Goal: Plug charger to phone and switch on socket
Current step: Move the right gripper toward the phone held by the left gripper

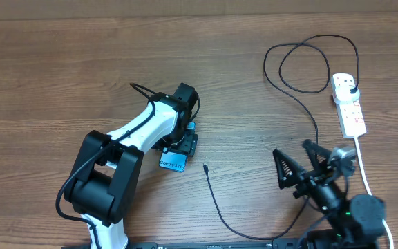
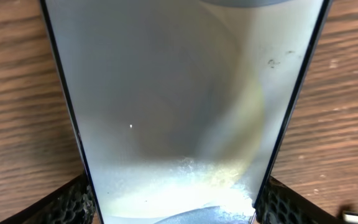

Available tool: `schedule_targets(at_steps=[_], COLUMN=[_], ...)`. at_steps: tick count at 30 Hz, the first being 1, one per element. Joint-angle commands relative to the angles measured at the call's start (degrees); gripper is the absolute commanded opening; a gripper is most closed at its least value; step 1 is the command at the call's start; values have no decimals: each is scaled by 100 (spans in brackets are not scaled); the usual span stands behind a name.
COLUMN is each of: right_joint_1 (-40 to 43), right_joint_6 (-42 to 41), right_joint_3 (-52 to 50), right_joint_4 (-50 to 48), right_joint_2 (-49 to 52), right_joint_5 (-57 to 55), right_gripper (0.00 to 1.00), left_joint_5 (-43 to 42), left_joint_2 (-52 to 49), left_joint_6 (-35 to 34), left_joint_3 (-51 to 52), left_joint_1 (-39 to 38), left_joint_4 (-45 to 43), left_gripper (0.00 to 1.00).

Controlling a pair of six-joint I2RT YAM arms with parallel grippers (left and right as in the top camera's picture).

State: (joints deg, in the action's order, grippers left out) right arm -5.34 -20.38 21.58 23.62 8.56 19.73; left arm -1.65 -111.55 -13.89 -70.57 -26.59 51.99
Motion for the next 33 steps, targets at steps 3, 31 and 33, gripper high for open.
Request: schedule_targets(at_steps=[3, 31, 33], right_joint_1=[-26, -496, -643], right_joint_6=[413, -485, -748], right_joint_3=[1711, 2863, 2863], right_joint_4=[1054, 1032, 654], right_joint_2=[1445, 8428, 8649], right_joint_5=[-210, 2618, 2616], right_gripper=[100, 100, 100], left_joint_5=[-1051, -2092, -2092], left_joint_2=[-122, -122, -122], left_joint_6=[595, 1091, 1091], left_joint_3=[142, 142, 142], left_joint_1=[-7, 4, 4], left_joint_4=[-146, -407, -407], left_gripper=[75, 79, 79])
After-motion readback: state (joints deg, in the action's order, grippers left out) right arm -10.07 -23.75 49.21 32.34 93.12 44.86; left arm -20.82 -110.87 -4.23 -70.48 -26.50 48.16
